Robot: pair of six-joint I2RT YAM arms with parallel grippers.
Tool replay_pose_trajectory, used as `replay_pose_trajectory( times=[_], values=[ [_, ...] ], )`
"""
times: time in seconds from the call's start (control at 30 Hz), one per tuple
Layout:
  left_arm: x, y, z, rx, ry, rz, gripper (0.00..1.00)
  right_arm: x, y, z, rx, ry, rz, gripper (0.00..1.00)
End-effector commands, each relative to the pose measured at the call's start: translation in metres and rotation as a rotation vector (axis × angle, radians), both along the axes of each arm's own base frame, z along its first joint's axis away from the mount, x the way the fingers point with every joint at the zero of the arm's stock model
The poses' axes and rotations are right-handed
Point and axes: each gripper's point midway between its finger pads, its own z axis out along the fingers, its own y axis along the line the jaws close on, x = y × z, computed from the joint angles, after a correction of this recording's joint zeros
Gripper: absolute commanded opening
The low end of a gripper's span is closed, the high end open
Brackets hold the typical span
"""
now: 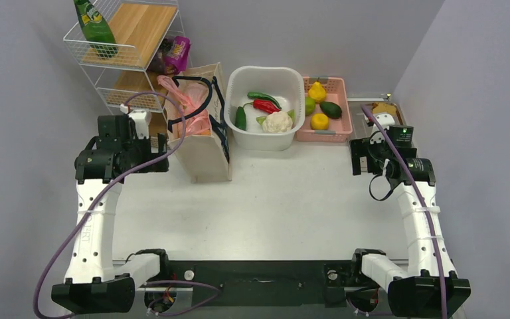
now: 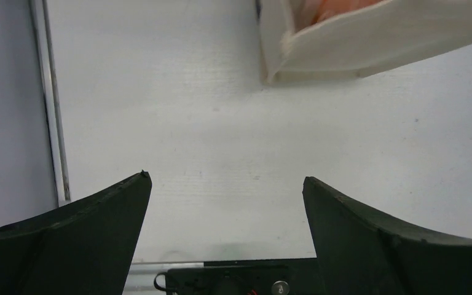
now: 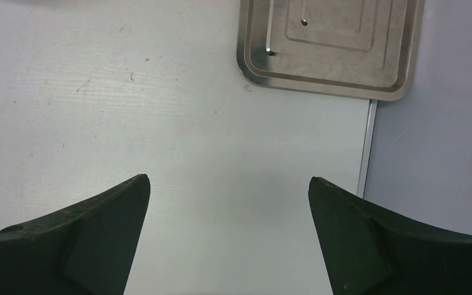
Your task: Untie the knot of the grocery bags and take out the mixed food
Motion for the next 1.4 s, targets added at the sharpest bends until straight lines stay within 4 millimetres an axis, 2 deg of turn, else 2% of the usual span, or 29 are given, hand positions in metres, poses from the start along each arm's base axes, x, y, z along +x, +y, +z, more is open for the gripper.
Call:
replay_pose_trajectory(
  times=[0.0, 0.1, 0.13, 0.17, 0.2, 0.23, 0.27, 0.3, 0.37, 0.5, 0.57, 0.7, 0.8, 0.87, 0.9, 0.93, 0.97, 1.0, 1.03, 1.07, 1.13, 1.23, 1.37],
  values=[
    [0.042, -0.046, 0.077, -0.019, -0.257, -0.25, 0.94, 0.013, 0.001, 0.016, 0.018, -0.042, -0.006, 0.97],
    [0.074, -0.07, 0.114, 0.009, -0.392, -0.375, 0.94, 0.018, 0.006, 0.019, 0.043, -0.046, 0.006, 0.96],
    [0.079, -0.084, 0.12, 0.018, -0.422, -0.425, 0.94, 0.02, 0.008, 0.018, 0.054, -0.041, 0.01, 0.96],
    [0.096, -0.089, 0.131, 0.058, -0.468, -0.441, 0.94, 0.022, 0.008, 0.021, 0.058, -0.046, 0.012, 0.96],
    [0.101, -0.103, 0.134, 0.072, -0.482, -0.476, 0.94, 0.024, 0.009, 0.02, 0.065, -0.043, 0.014, 0.96],
    [0.119, -0.107, 0.136, 0.118, -0.487, -0.477, 0.93, 0.026, 0.01, 0.024, 0.067, -0.051, 0.014, 0.96],
    [0.124, -0.119, 0.137, 0.127, -0.487, -0.502, 0.9, 0.028, 0.01, 0.024, 0.072, -0.05, 0.014, 0.96],
    [0.14, -0.126, 0.131, 0.146, -0.458, -0.512, 0.89, 0.029, 0.011, 0.027, 0.074, -0.058, 0.014, 0.96],
    [0.156, -0.14, 0.122, 0.143, -0.407, -0.541, 0.87, 0.031, 0.012, 0.032, 0.079, -0.07, 0.016, 0.96],
    [0.165, -0.159, 0.103, 0.074, -0.305, -0.553, 0.9, 0.032, 0.013, 0.036, 0.084, -0.082, 0.019, 0.96],
    [0.169, -0.16, 0.089, 0.074, -0.27, -0.513, 0.91, 0.032, 0.014, 0.035, 0.091, -0.081, 0.018, 0.96],
    [0.177, -0.145, 0.05, 0.114, -0.187, -0.374, 0.91, 0.032, 0.016, 0.03, 0.104, -0.07, 0.021, 0.95],
    [0.168, -0.137, 0.015, 0.136, -0.099, -0.337, 0.91, 0.032, 0.015, 0.028, 0.096, -0.065, 0.019, 0.94],
    [0.158, -0.133, 0.0, 0.14, -0.054, -0.342, 0.87, 0.032, 0.013, 0.029, 0.088, -0.067, 0.016, 0.94],
    [0.154, -0.134, -0.004, 0.134, -0.042, -0.35, 0.78, 0.033, 0.012, 0.029, 0.086, -0.067, 0.014, 0.94],
    [0.144, -0.134, -0.008, 0.125, -0.022, -0.375, 0.63, 0.033, 0.012, 0.03, 0.086, -0.067, 0.015, 0.93],
    [0.138, -0.135, -0.01, 0.117, -0.012, -0.393, 0.55, 0.033, 0.013, 0.03, 0.086, -0.068, 0.016, 0.93],
    [0.127, -0.136, -0.013, 0.108, 0.005, -0.431, 0.35, 0.033, 0.013, 0.03, 0.088, -0.068, 0.014, 0.93],
    [0.122, -0.136, -0.013, 0.106, 0.012, -0.445, 0.25, 0.034, 0.013, 0.03, 0.089, -0.068, 0.014, 0.92],
    [0.111, -0.133, -0.013, 0.106, 0.03, -0.461, 0.06, 0.034, 0.013, 0.03, 0.093, -0.068, 0.012, 0.92],
    [0.095, -0.127, -0.013, 0.116, 0.067, -0.471, 0.0, 0.035, 0.014, 0.03, 0.099, -0.065, 0.012, 0.92],
    [0.072, -0.115, -0.012, 0.149, 0.114, -0.499, 0.0, 0.037, 0.016, 0.029, 0.108, -0.063, 0.016, 0.91],
    [0.037, -0.09, 0.0, 0.241, 0.141, -0.554, 0.0, 0.038, 0.018, 0.029, 0.119, -0.059, 0.021, 0.9]
  ],
)
